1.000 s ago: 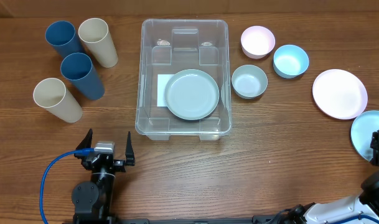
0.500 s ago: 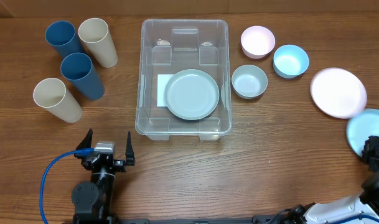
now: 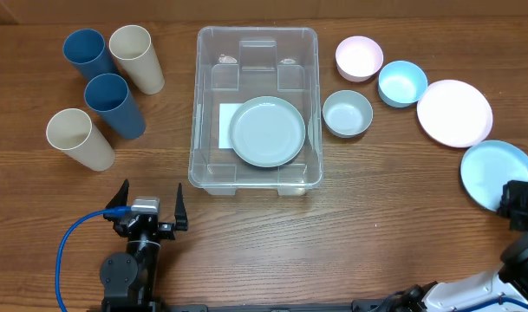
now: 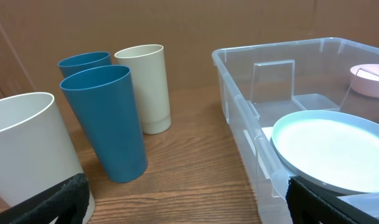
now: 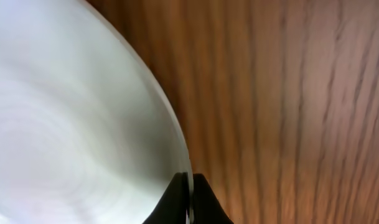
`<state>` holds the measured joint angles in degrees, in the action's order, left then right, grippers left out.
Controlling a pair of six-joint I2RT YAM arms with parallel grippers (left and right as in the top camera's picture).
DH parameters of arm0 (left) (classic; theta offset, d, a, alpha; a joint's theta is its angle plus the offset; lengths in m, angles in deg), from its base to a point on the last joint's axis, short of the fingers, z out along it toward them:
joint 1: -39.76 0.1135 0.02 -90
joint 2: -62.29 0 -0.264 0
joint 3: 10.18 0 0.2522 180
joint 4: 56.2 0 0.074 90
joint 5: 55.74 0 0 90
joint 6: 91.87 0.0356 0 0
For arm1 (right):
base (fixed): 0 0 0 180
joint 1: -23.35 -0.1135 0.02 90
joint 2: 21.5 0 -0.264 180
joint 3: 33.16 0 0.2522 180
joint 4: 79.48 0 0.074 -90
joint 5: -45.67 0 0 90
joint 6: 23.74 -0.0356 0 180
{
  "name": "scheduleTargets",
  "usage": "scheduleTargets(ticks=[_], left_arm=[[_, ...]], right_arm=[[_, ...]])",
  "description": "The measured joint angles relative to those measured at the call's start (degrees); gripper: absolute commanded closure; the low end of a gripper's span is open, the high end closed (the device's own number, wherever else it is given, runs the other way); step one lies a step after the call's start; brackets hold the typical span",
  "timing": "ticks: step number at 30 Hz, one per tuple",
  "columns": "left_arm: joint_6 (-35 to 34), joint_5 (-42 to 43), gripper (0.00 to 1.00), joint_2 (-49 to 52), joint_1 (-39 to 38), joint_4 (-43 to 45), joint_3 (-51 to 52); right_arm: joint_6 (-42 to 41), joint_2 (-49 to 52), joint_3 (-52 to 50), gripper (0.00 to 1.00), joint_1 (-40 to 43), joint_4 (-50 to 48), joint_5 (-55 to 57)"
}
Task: Pack container
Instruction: 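Carry the light blue plate over the bin and lower it onto the grey plate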
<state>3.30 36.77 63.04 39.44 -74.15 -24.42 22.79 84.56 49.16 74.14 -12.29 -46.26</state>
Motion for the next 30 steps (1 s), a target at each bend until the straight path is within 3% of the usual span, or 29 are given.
scheduleTargets(ticks=[9,15,20,24,30], left_arm=[[0.0,0.0,0.00,0.0,0.0,0.0,0.0],[0.0,0.0,0.00,0.0,0.0,0.0,0.0],[0.0,0.0,0.00,0.0,0.0,0.0,0.0],[0.0,0.0,0.00,0.0,0.0,0.0,0.0],[0.0,0.0,0.00,0.0,0.0,0.0,0.0]], right_arm=[[1.5,0.1,23.8,0.96,-0.3,14.4,-1.7],[4.8,-2.9,29.3,0.96,-3.6,15.7,-8.8],[9.3,-7.5,30.3,0.96,-18.1,17.1,-13.1],[12.5,-10.0,30.6,0.96,-38.0,17.2,-14.2],[12.7,-10.1,30.7,0.96,-60.8,16.3,-7.8]])
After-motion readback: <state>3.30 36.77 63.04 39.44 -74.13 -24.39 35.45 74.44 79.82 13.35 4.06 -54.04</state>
